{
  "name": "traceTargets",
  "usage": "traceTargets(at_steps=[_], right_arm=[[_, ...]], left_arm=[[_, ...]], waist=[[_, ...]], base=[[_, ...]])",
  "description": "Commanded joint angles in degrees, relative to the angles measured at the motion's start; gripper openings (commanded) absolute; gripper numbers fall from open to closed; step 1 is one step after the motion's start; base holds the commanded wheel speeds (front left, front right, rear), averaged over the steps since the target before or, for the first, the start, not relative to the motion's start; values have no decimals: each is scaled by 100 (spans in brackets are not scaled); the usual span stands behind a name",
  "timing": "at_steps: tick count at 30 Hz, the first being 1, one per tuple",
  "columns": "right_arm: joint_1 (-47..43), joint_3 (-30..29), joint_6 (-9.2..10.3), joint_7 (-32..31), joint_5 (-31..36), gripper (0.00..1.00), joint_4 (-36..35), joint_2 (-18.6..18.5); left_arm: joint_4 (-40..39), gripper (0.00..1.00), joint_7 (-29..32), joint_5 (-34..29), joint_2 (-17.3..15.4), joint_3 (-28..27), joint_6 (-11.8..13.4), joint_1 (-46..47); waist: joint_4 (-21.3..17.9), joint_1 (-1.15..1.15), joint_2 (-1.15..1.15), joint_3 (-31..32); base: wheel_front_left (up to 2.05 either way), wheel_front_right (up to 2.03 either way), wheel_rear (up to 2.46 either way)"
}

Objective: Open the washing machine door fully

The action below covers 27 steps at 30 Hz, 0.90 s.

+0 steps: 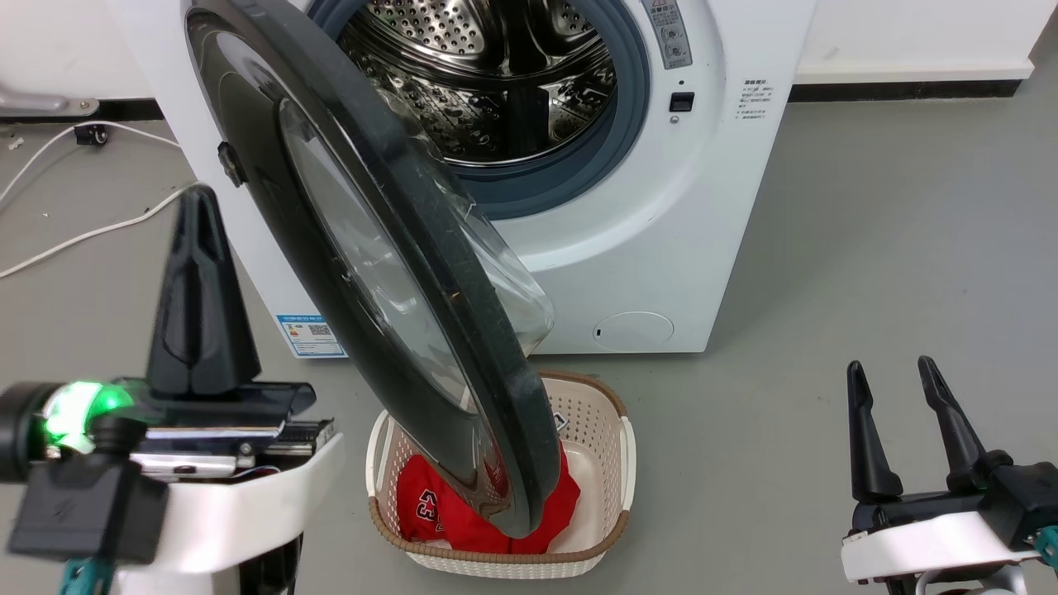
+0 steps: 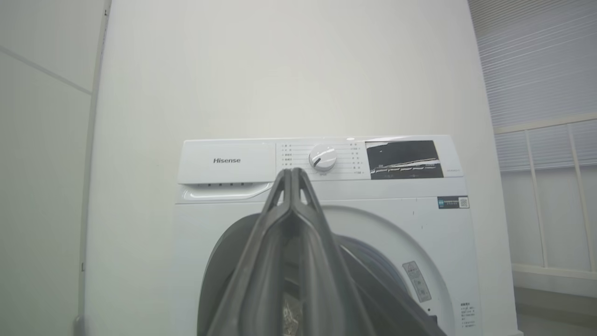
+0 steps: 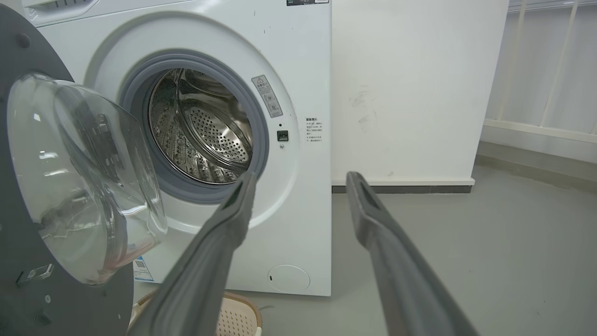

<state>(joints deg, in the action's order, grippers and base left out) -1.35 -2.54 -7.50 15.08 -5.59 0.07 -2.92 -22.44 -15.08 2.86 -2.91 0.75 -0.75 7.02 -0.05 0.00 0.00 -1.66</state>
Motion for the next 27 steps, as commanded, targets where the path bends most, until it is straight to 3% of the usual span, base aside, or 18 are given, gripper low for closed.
traceTargets(at_steps=[1, 8, 9, 16, 27], right_arm=[[88, 4, 2, 9, -35, 100, 6, 9], [103, 27, 2, 9, -42, 100, 19, 10], [95, 46, 2, 9, -55, 100, 37, 10], [101, 51, 2, 9, -97, 100, 65, 10], [124, 51, 2, 9, -150, 100, 143, 9]], left_arm=[[-272, 0, -11, -52, 5, 40, 28, 158], [-1390, 0, -10, -288, 5, 476, -77, 620], [-1487, 0, -8, -380, -13, 903, -219, 586], [-728, 0, -7, -469, -174, 2022, -415, 14], [922, 0, -11, -143, -360, 3032, -566, -966]], waist=[[-2, 0, 0, -9], [-38, 0, 0, -19], [-64, 0, 0, -8], [-102, 0, 0, -40], [-111, 0, 0, -104]], base=[[0, 0, 0], [0, 0, 0], [0, 0, 0], [0, 0, 0], [0, 0, 0]])
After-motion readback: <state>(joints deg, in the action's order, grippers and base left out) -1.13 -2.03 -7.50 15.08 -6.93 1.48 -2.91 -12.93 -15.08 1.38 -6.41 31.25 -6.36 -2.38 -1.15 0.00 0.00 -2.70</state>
